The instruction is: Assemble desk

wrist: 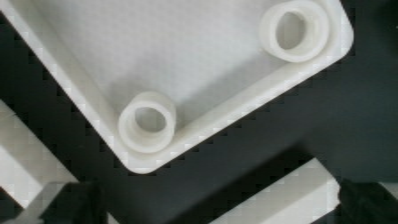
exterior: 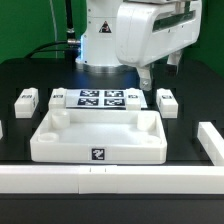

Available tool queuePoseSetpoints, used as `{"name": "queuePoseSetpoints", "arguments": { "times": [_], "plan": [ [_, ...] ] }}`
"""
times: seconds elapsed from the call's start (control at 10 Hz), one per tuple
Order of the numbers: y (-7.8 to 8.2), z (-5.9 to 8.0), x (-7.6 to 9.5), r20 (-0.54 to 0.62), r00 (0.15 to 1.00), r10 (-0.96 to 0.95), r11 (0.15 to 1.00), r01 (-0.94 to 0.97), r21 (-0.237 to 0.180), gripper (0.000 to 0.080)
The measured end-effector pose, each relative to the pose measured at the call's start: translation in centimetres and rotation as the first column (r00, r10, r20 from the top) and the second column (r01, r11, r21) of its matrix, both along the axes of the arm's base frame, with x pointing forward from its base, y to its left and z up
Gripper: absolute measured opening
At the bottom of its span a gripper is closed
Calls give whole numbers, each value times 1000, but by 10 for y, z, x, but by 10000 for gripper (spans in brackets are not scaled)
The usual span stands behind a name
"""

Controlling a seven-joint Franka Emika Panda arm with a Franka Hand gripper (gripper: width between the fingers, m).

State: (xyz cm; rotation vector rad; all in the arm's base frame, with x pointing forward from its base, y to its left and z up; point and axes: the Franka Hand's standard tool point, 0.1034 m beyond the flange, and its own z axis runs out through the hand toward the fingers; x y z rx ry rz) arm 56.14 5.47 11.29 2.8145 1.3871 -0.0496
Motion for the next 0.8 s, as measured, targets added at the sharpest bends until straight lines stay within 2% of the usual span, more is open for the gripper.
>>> {"name": "queuePoseSetpoints", "arguments": {
  "times": [0.3, 0.4, 0.8],
  "plan": [
    [0, 0, 0, 0, 1000, 3, 1000, -3, 0, 650],
    [-2, 0, 0, -2, 992, 125, 992, -125, -3, 650],
    [-1, 0, 0, -1, 995, 98, 995, -98, -3, 650]
  ]
}}
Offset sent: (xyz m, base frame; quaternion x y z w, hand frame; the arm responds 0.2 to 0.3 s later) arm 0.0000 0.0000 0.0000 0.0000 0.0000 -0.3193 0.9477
